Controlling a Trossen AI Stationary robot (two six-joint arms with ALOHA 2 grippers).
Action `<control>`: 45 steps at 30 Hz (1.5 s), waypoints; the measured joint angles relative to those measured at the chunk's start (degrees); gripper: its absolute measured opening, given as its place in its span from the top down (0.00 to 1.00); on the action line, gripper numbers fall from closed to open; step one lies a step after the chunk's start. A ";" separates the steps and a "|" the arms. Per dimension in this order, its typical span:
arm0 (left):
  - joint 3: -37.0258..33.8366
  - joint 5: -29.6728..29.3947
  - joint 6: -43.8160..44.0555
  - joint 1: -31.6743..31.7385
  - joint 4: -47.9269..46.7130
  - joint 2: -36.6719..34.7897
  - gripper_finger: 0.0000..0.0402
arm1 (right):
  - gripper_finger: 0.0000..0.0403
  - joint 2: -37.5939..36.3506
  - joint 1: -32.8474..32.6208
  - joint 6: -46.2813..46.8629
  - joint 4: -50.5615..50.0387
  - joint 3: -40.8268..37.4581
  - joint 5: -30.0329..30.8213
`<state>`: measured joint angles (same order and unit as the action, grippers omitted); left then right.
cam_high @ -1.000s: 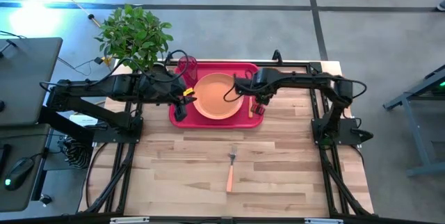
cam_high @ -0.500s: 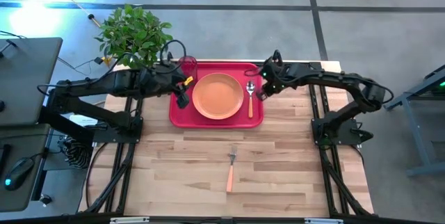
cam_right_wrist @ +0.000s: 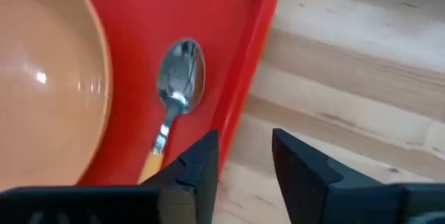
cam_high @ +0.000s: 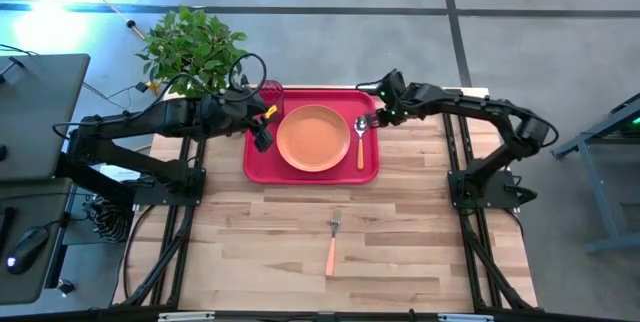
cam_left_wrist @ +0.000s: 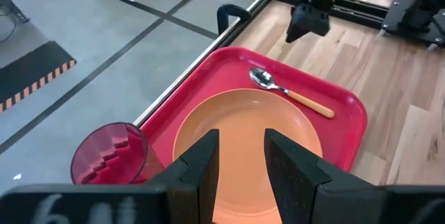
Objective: Pick and place plate/cup/fork/spoon on tray
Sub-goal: Adjust the red tray on the table
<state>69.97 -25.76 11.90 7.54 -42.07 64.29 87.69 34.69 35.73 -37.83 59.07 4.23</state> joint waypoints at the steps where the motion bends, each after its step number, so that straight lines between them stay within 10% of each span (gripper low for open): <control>1: -0.01 -0.01 -0.02 0.05 -0.01 0.01 0.74 | 0.68 0.63 0.24 0.37 0.73 0.02 -0.14; 45: -0.01 -0.37 1.44 0.05 -0.06 0.02 0.74 | 0.65 14.66 1.71 7.41 -0.30 0.11 3.63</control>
<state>69.95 -26.13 13.34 7.60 -42.13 64.31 102.35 36.40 43.14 -38.13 59.18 7.86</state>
